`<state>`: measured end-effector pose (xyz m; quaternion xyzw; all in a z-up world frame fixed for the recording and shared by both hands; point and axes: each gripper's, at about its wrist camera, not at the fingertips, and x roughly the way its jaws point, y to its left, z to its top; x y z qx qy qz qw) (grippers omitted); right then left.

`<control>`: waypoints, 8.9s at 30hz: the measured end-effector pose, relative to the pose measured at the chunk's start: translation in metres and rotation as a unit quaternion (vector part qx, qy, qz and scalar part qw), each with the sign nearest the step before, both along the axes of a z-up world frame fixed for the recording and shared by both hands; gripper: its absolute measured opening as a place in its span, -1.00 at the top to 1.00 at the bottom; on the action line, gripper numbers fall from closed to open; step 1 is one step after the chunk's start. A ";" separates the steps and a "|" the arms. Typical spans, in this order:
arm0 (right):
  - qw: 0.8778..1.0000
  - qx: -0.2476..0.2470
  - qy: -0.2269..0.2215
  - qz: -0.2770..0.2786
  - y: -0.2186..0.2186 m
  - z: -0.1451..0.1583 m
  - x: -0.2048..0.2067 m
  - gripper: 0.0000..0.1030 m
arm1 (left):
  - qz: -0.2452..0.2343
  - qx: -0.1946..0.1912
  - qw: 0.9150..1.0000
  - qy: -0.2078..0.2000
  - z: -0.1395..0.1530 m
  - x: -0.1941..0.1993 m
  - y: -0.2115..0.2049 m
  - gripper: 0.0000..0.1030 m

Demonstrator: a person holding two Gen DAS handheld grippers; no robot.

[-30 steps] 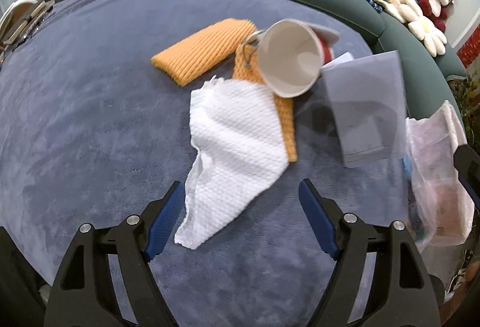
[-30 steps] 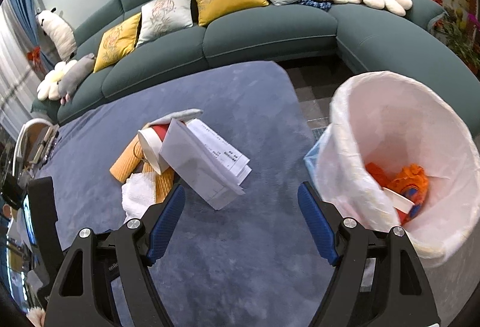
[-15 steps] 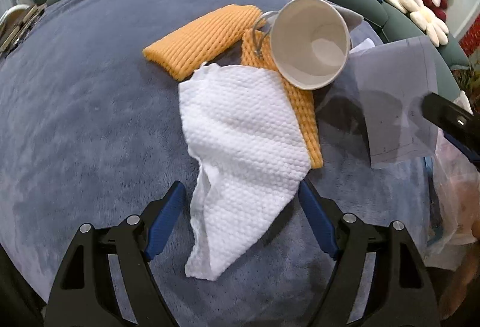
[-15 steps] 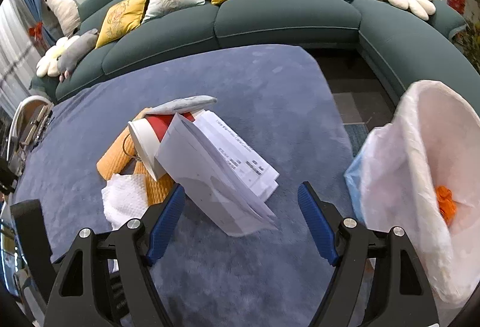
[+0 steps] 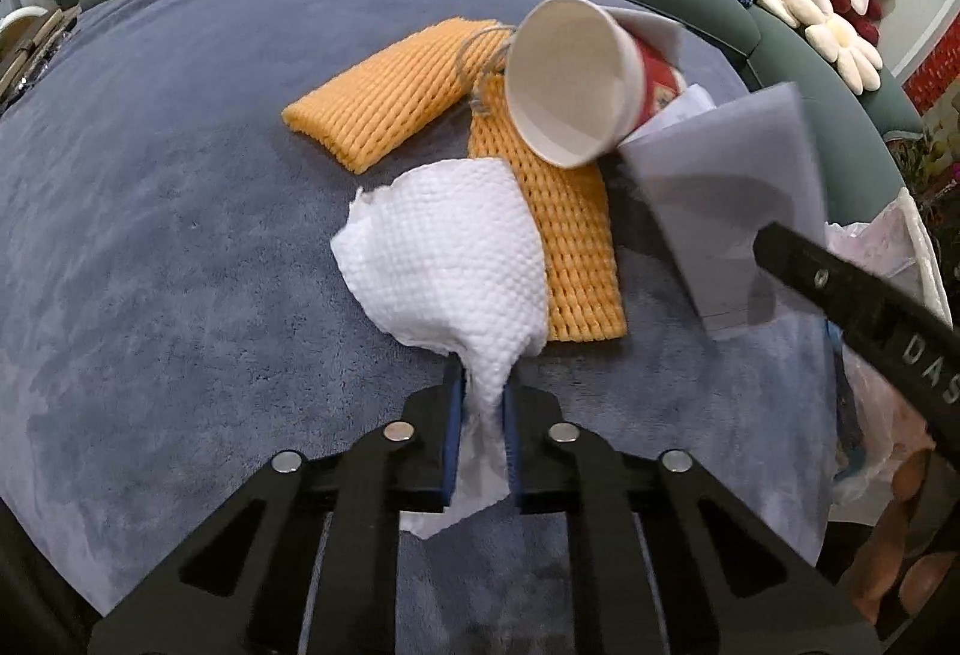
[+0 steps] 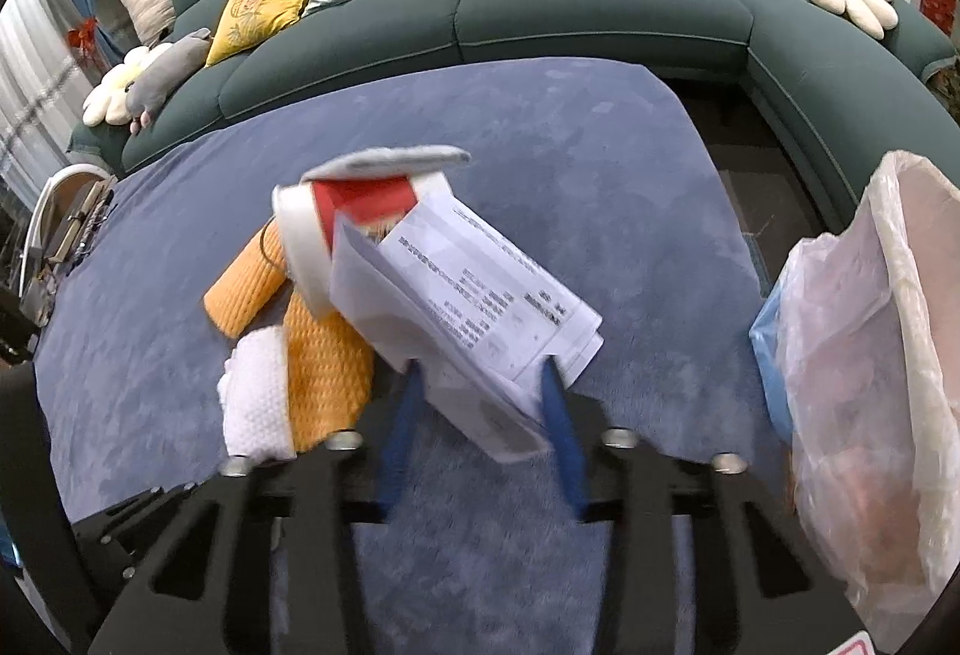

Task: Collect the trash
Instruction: 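Return to the pile and grasp the white cloth with the left gripper, then grasp the white receipt paper with the right gripper while the left holds the cloth, then carry the cloth and receipt over the bin and open both grippers, then move both grippers back to the remaining items on the table, then grasp the red paper cup with the right gripper while the left grasps the orange mesh sleeve, then carry the mesh sleeve and cup over the bin and open both grippers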

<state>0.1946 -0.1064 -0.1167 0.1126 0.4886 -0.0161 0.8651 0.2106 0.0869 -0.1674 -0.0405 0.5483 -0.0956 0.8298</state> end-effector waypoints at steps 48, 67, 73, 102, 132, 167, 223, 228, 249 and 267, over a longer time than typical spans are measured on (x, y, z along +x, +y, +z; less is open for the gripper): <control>0.967 0.018 -0.181 -0.178 -0.187 0.140 -0.179 0.97 | -0.219 -0.013 0.962 -0.165 0.161 -0.099 -0.226 0.83; 0.953 0.008 -0.184 -0.242 -0.260 0.132 -0.202 0.97 | -0.271 -0.013 0.954 -0.128 0.136 -0.092 -0.306 0.50; 0.954 0.012 -0.184 -0.238 -0.258 0.131 -0.199 0.97 | -0.257 -0.007 0.957 -0.133 0.135 -0.088 -0.301 0.05; 0.958 -0.009 -0.188 -0.217 -0.235 0.138 -0.170 0.27 | -0.217 0.003 0.967 -0.134 0.137 -0.075 -0.266 -0.03; 0.983 -0.015 -0.149 -0.104 -0.079 0.138 -0.125 -0.11 | -0.059 0.003 0.993 -0.106 0.118 -0.038 -0.068 -0.20; 1.000 -0.010 -0.025 -0.006 0.058 0.010 0.057 -0.13 | -0.083 0.063 0.992 -0.070 0.007 0.096 0.038 -0.34; 0.977 0.004 -0.145 -0.153 -0.098 0.112 -0.110 0.93 | -0.135 -0.015 0.981 -0.140 0.137 -0.027 -0.105 0.63; 0.970 0.002 -0.154 -0.190 -0.137 0.118 -0.135 0.93 | -0.170 -0.016 0.975 -0.145 0.140 -0.046 -0.150 0.63; 0.939 0.010 -0.153 -0.308 -0.252 0.094 -0.203 0.93 | -0.268 -0.006 0.956 -0.115 0.108 -0.077 -0.271 0.58; 0.942 0.016 -0.159 -0.296 -0.250 0.092 -0.192 0.93 | -0.249 0.010 0.961 -0.118 0.103 -0.070 -0.271 0.15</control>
